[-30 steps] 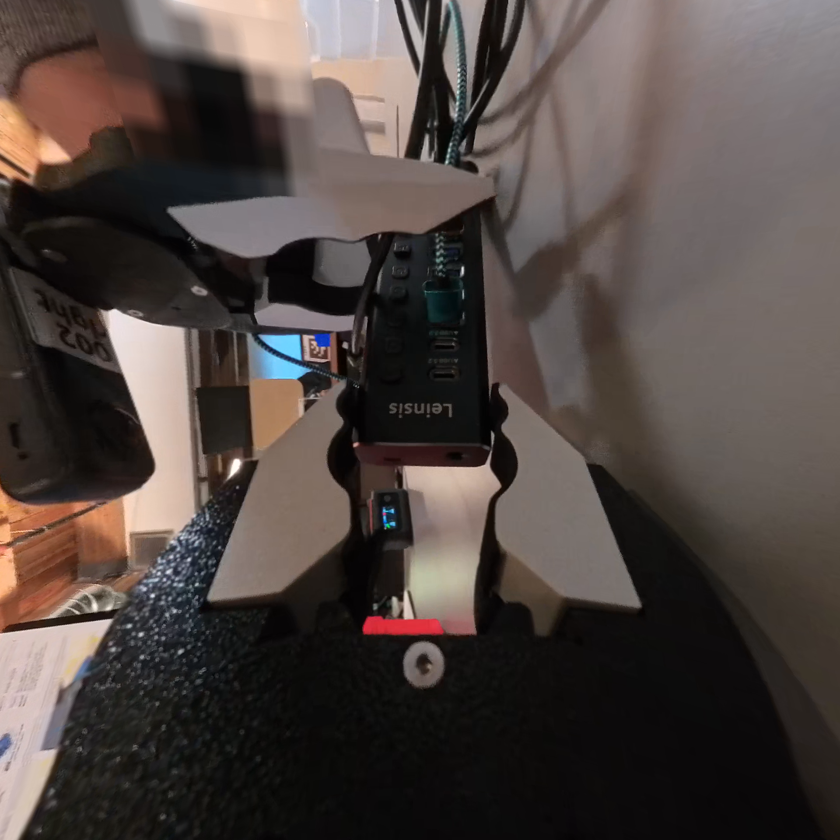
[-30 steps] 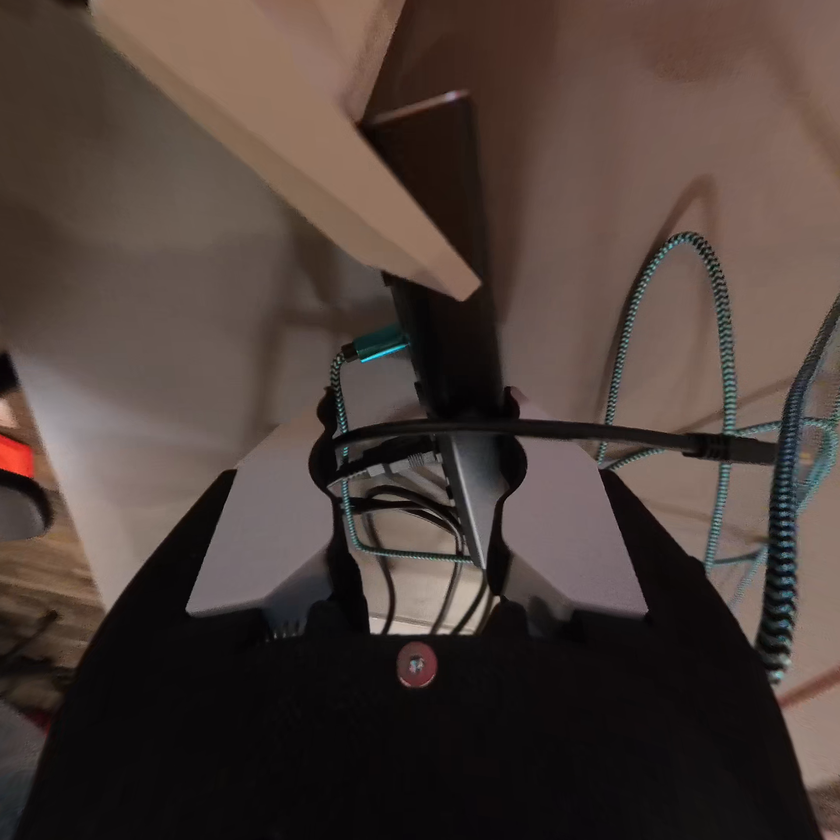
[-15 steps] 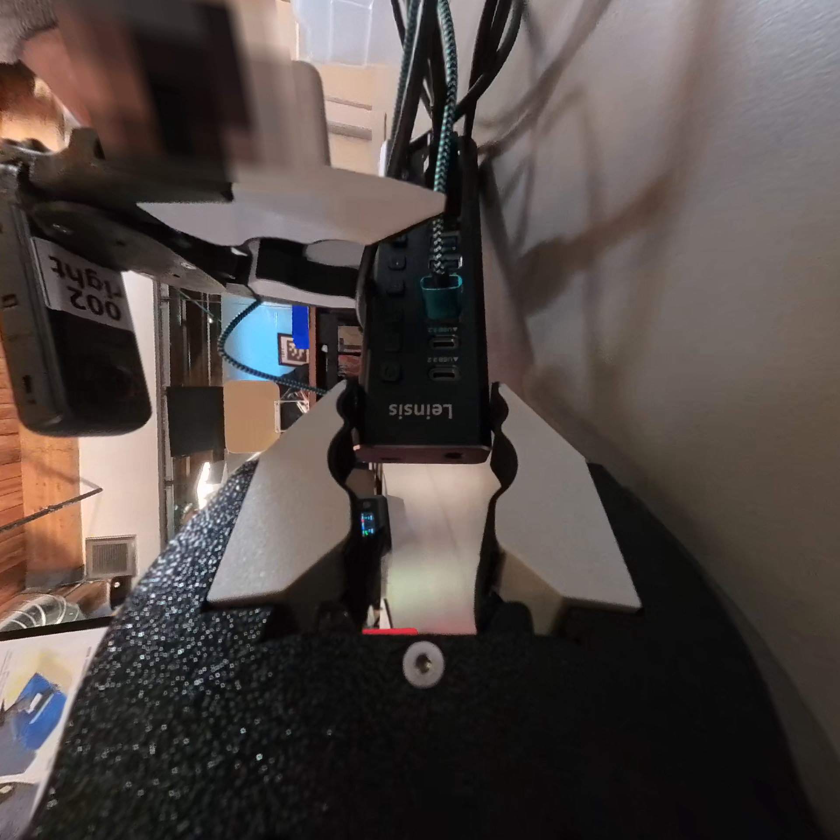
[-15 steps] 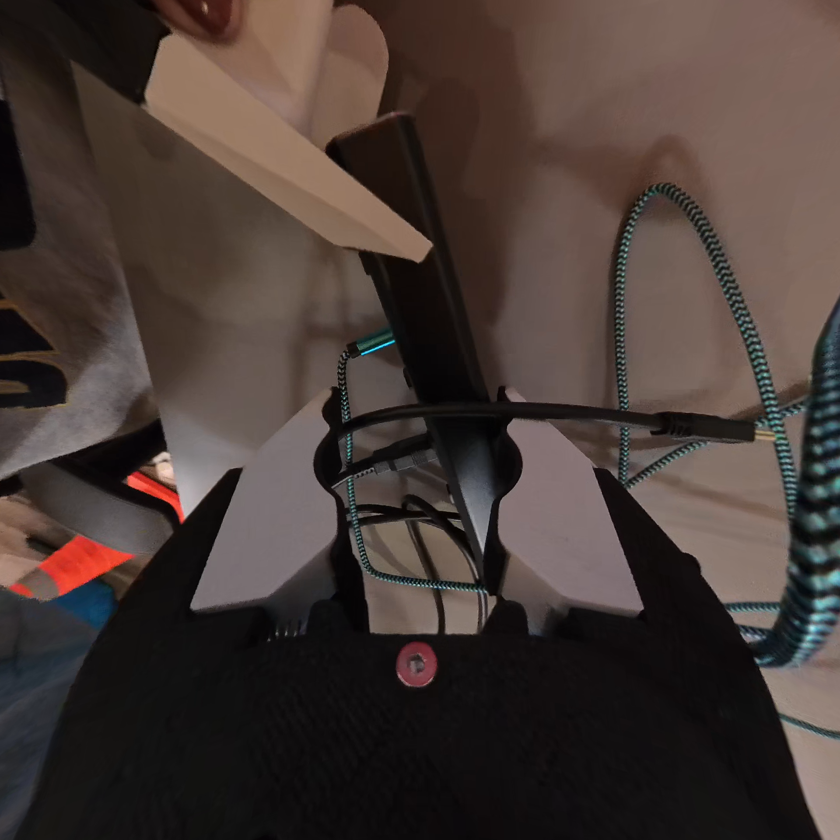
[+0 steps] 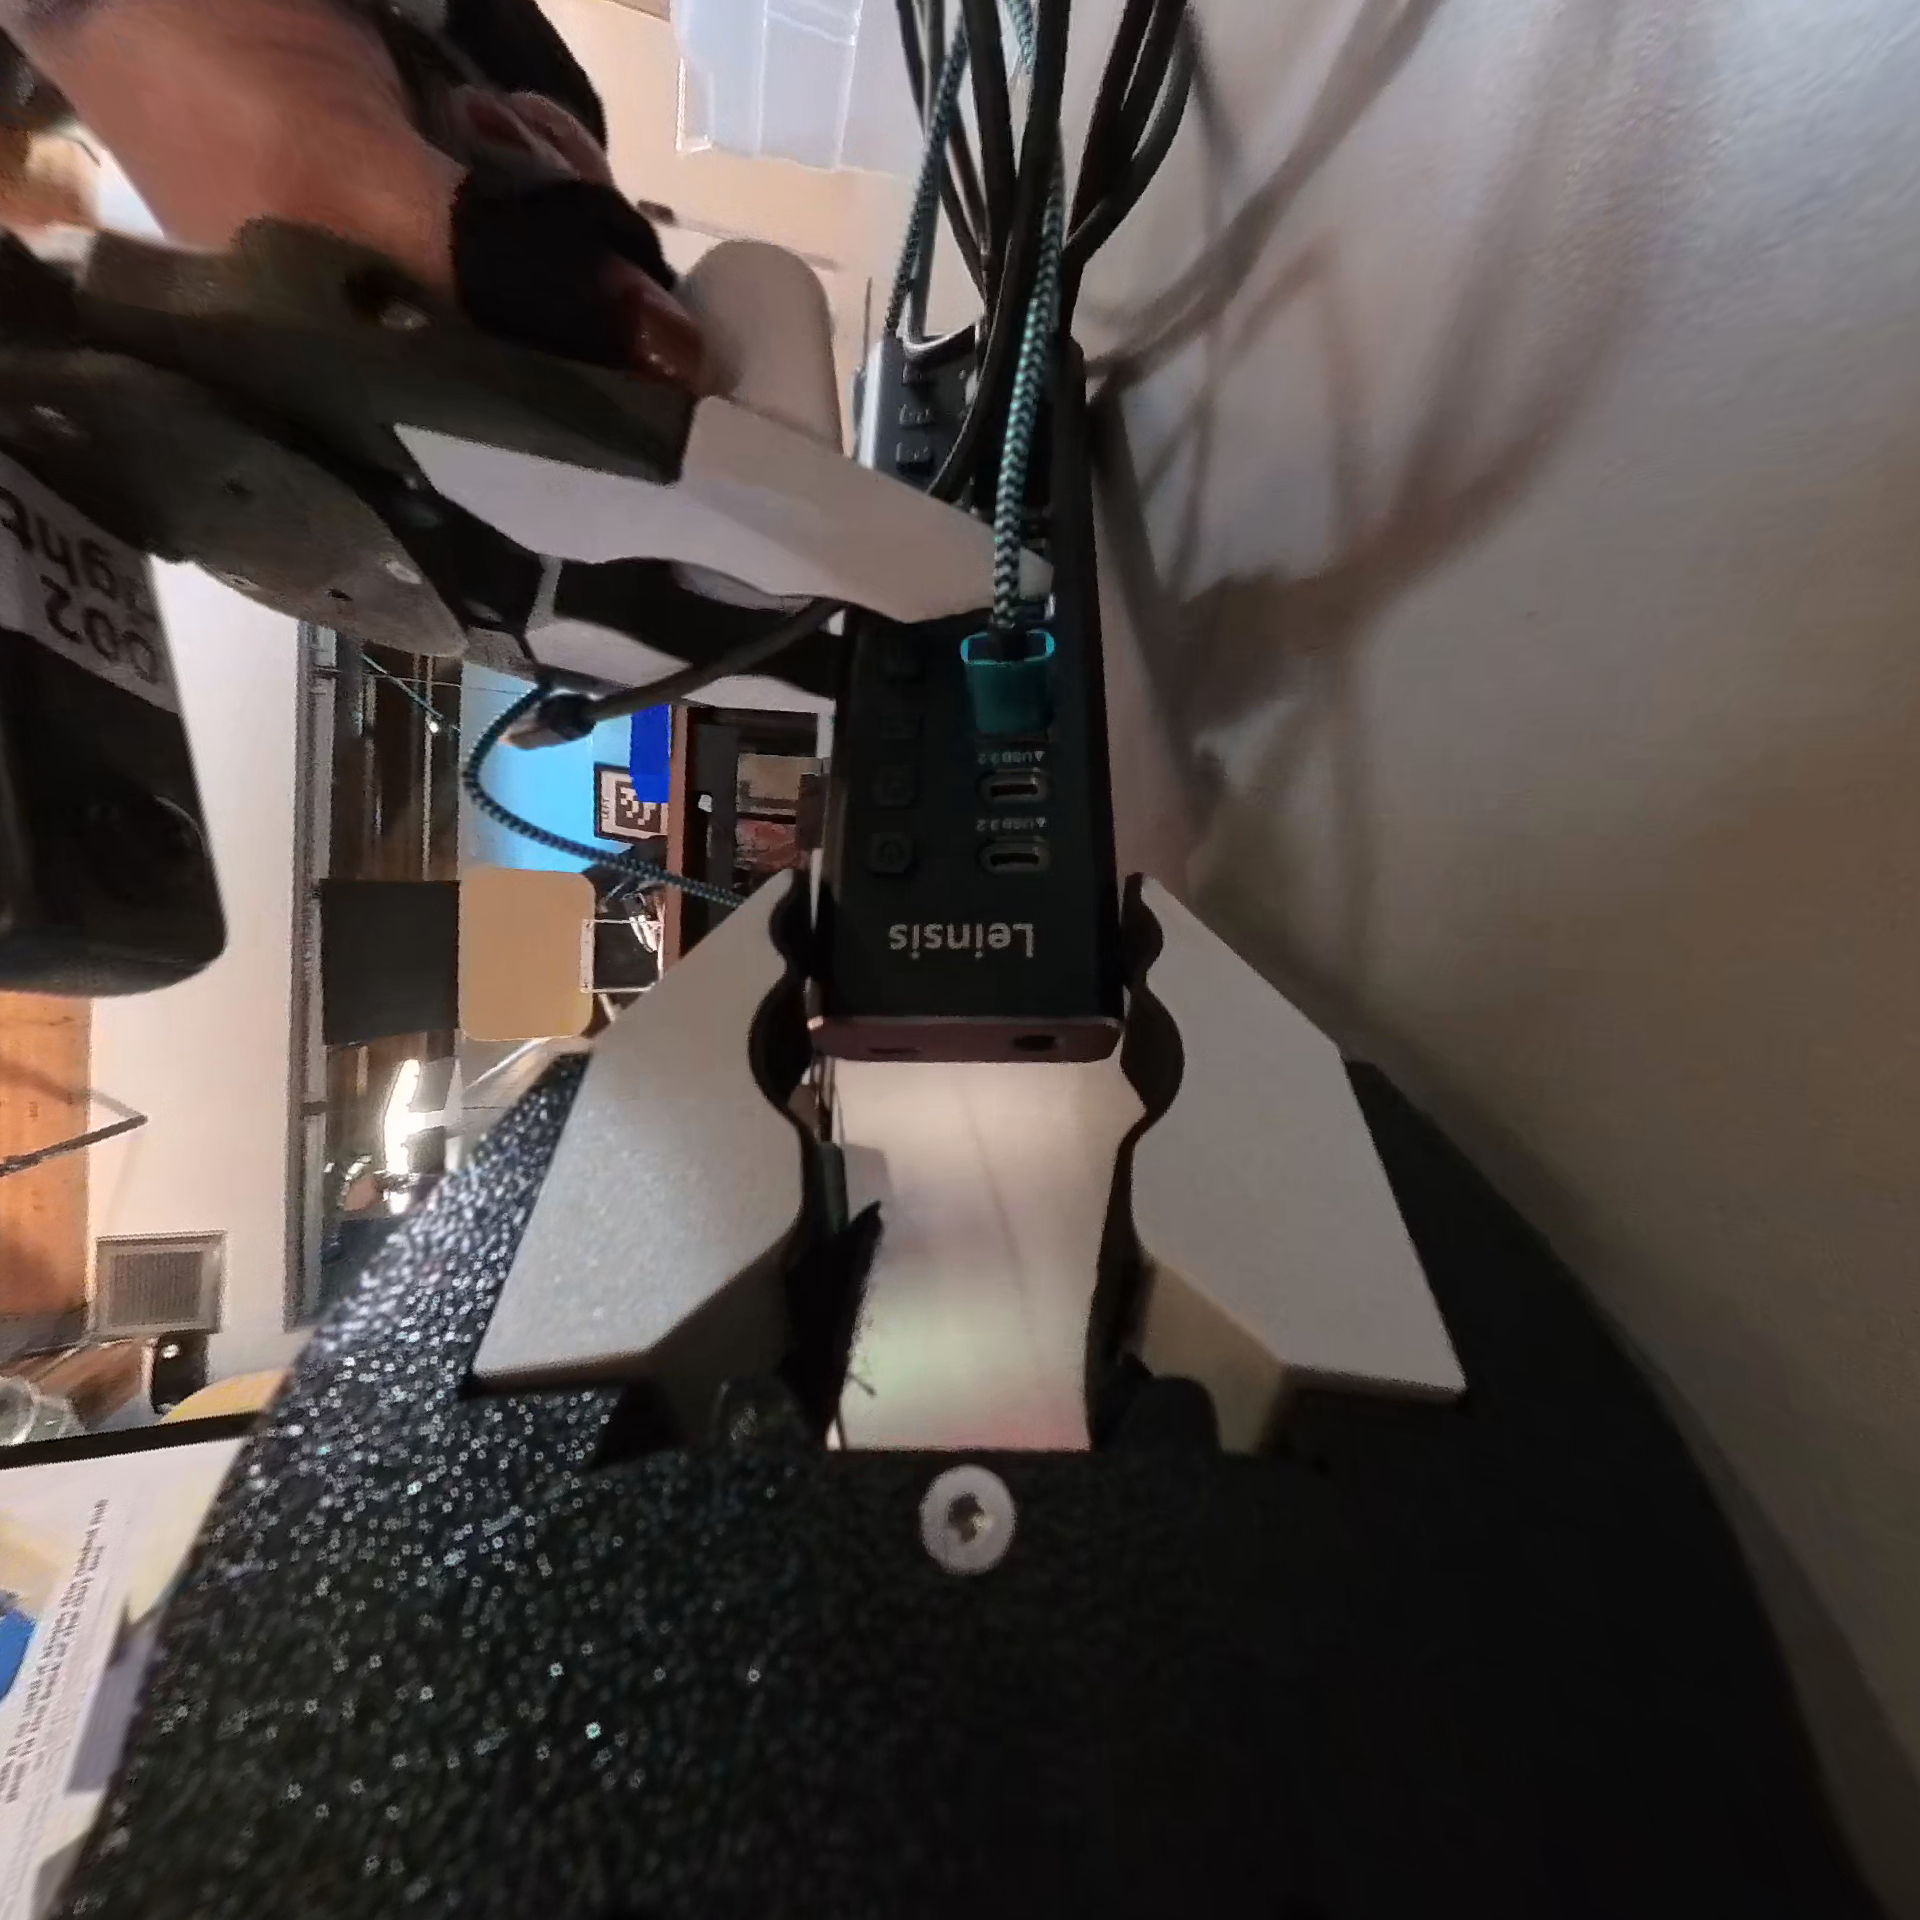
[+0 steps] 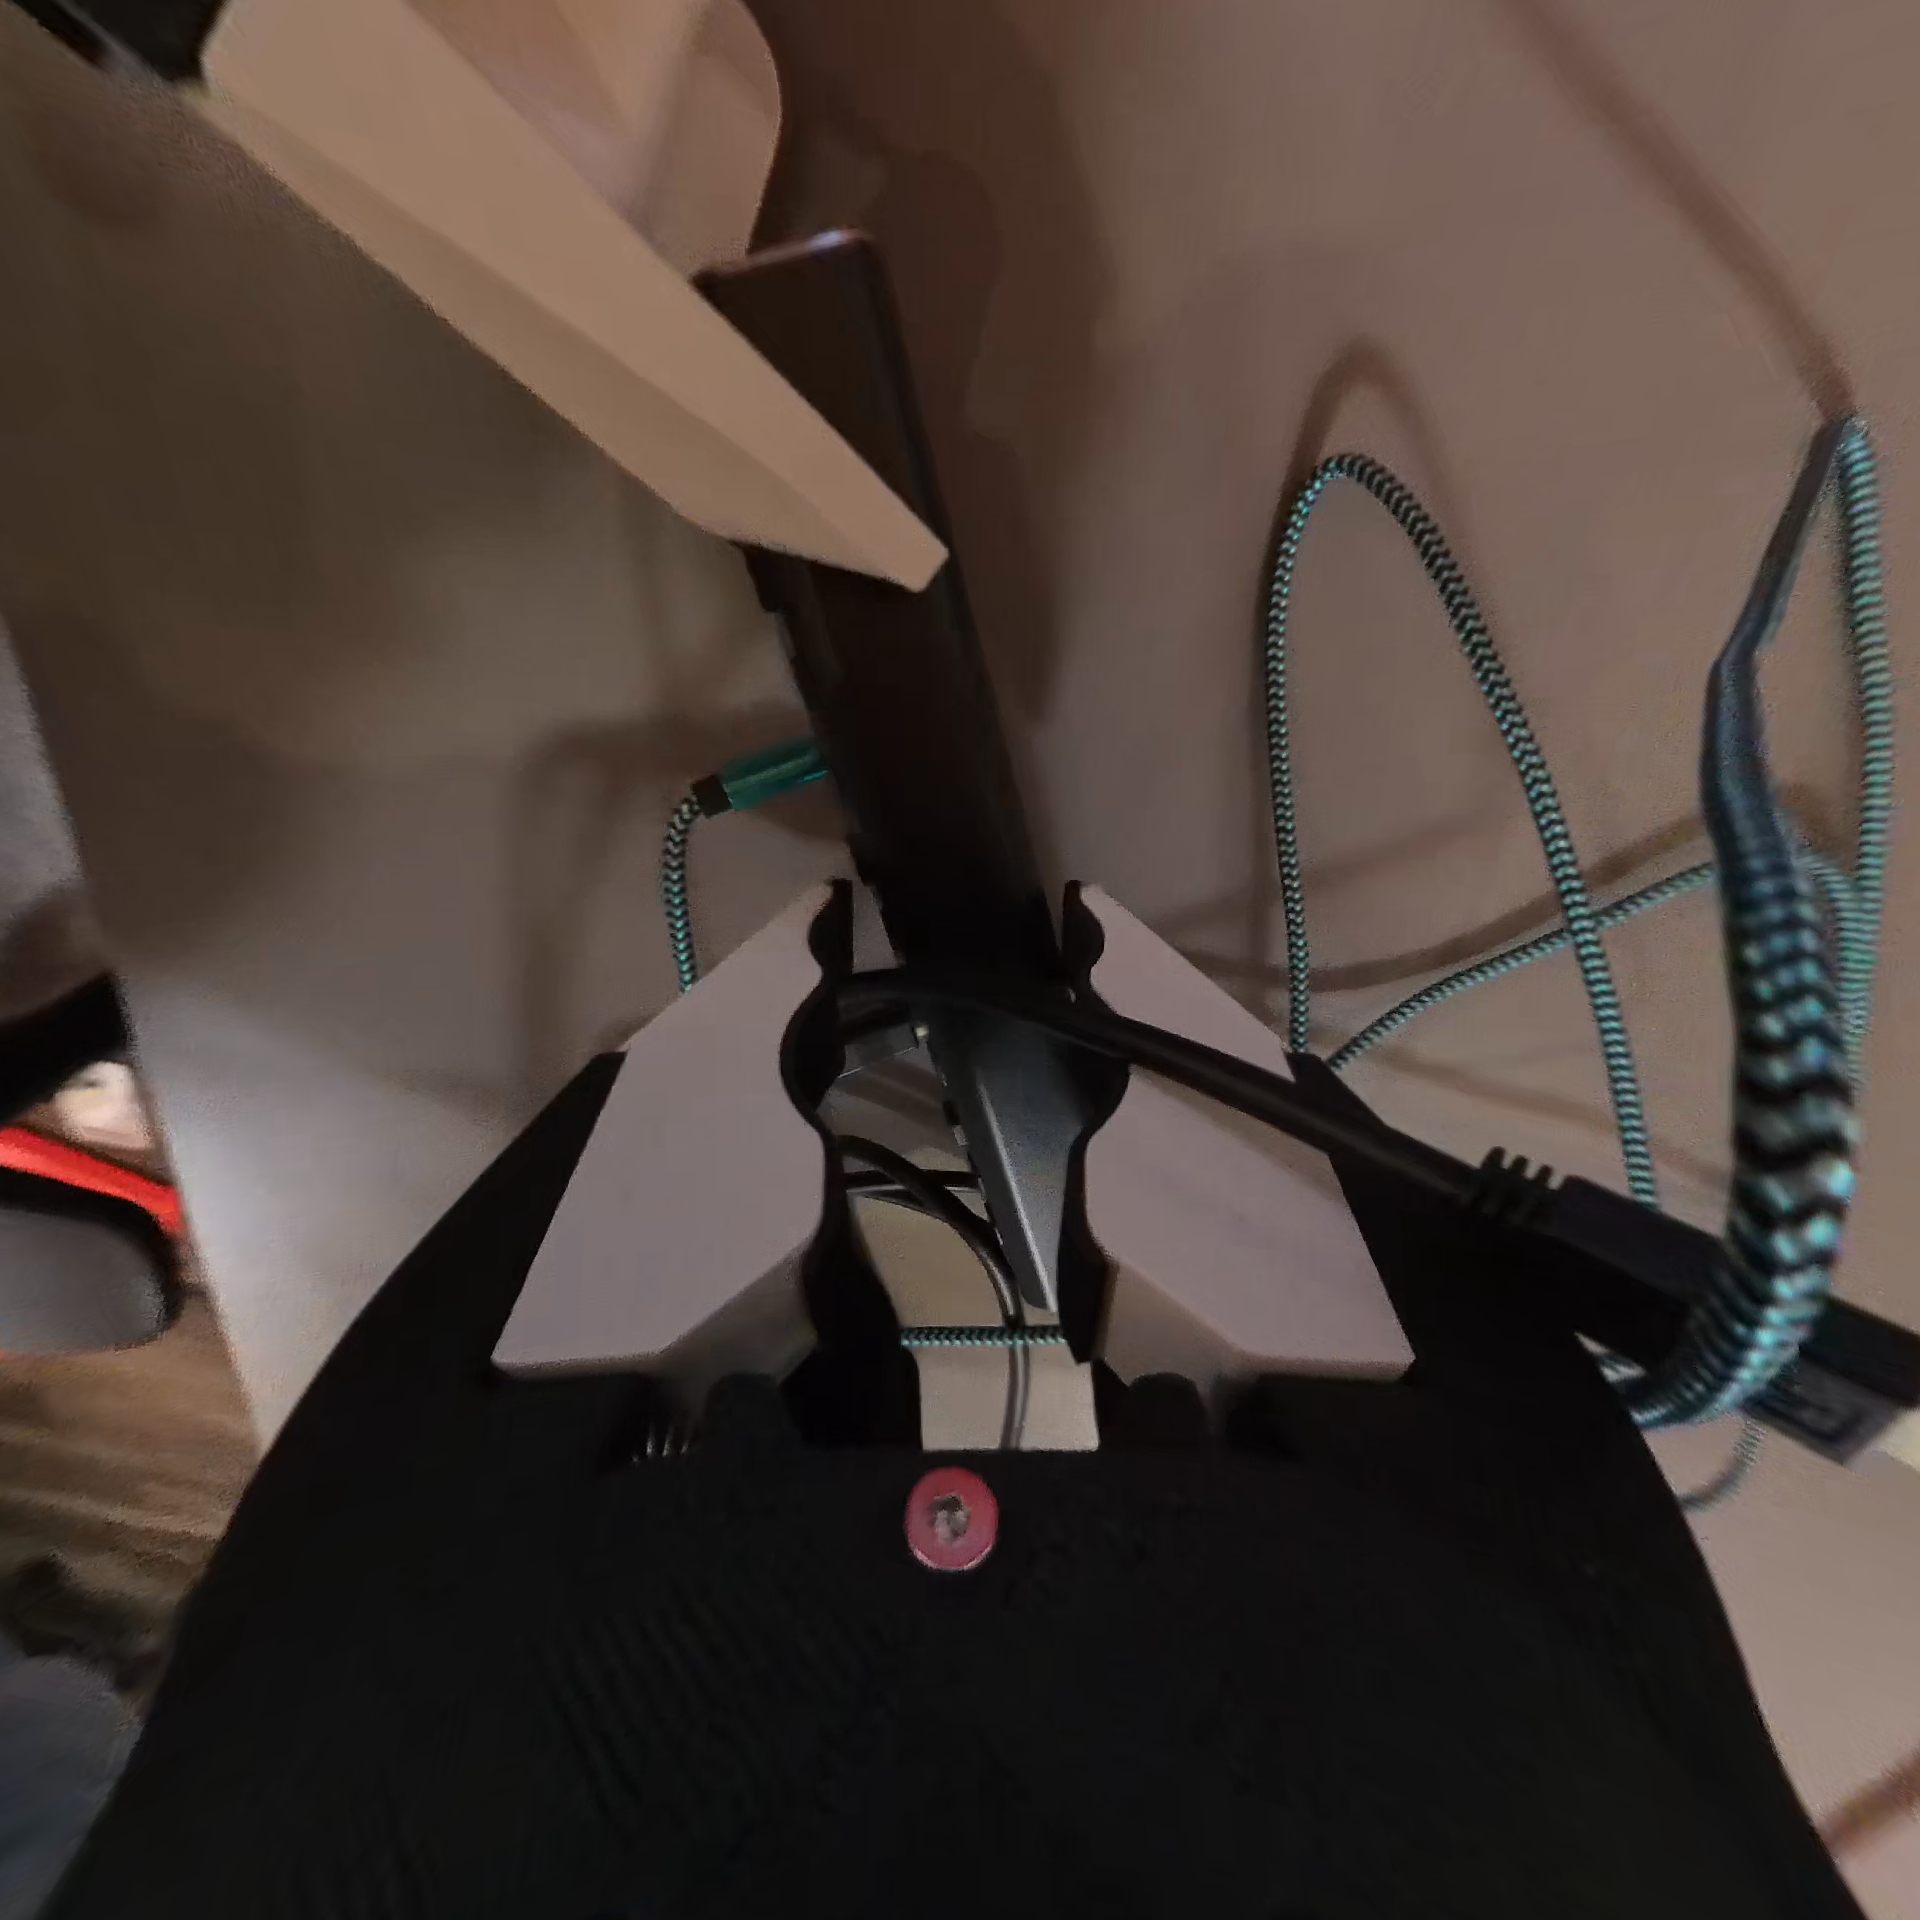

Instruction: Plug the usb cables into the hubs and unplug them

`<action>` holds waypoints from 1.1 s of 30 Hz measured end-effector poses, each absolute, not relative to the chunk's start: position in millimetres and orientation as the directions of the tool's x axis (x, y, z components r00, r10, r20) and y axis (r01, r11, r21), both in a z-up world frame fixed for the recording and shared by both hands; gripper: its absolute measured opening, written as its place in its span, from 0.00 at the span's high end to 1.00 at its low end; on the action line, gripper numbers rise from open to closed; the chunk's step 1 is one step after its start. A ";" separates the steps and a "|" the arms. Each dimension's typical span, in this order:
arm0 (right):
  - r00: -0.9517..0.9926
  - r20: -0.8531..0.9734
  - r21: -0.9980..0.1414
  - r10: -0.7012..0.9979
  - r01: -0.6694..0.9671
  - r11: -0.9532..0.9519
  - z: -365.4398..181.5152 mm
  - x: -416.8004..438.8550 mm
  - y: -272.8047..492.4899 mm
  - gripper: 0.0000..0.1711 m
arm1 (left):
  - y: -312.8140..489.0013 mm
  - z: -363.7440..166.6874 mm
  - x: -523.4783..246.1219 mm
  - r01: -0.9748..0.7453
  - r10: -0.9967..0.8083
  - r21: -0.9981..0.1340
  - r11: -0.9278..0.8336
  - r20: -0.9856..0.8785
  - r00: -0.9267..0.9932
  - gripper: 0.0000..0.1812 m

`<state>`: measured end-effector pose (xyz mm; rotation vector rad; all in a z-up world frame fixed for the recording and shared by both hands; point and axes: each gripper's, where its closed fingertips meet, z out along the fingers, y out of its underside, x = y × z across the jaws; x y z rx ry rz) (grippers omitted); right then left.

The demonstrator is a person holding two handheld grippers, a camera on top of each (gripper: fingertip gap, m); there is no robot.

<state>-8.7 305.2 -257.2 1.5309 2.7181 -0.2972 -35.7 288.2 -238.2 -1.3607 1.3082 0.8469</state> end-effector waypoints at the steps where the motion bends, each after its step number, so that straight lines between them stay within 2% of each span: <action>1: -0.541 -0.058 -0.144 0.839 0.836 0.529 -258.6 -9.3 307.0 0.78 | 288.6 -239.0 -36.4 -0.972 -0.260 -0.206 0.112 -0.950 0.171 0.68; 5: -0.561 0.043 -0.083 0.826 0.822 0.563 -258.3 -10.2 311.4 0.81 | 291.4 -239.6 -38.3 -0.975 -0.238 -0.193 0.109 -0.958 0.163 0.68; 8: -0.607 0.193 -0.023 0.771 0.783 0.622 -240.6 -8.0 323.9 0.83 | 288.8 -210.6 -37.4 -0.961 -0.085 -0.238 0.143 -0.970 0.228 0.66; 10: -0.604 0.284 -0.020 0.744 0.772 0.635 -215.7 -6.1 331.0 0.84 | 279.2 -186.9 -35.9 -0.935 0.011 -0.287 0.208 -0.955 0.295 0.69; 12: -0.586 0.379 -0.011 0.717 0.771 0.636 -184.1 -1.8 339.0 0.84 | 273.2 -176.9 -37.4 -0.909 0.034 -0.336 0.248 -0.934 0.355 0.73; 16: -0.557 0.587 0.066 0.587 0.756 0.652 -109.8 10.5 355.1 0.84 | 276.5 -175.4 -48.9 -0.892 0.031 -0.395 0.219 -0.911 0.411 0.74; 21: -0.482 0.767 0.140 0.423 0.769 0.623 -11.1 29.3 367.2 0.84 | 278.7 -178.0 -51.7 -0.889 0.020 -0.406 0.210 -0.908 0.419 0.75; 28: -0.361 0.898 0.204 0.250 0.846 0.492 117.6 75.4 390.5 0.85 | 281.2 -184.0 -54.9 -0.891 -0.003 -0.412 0.191 -0.908 0.419 0.77; 33: -0.295 0.949 0.237 0.111 0.901 0.364 182.6 125.7 415.3 0.85 | 280.6 -185.4 -55.3 -0.891 -0.011 -0.412 0.191 -0.909 0.417 0.78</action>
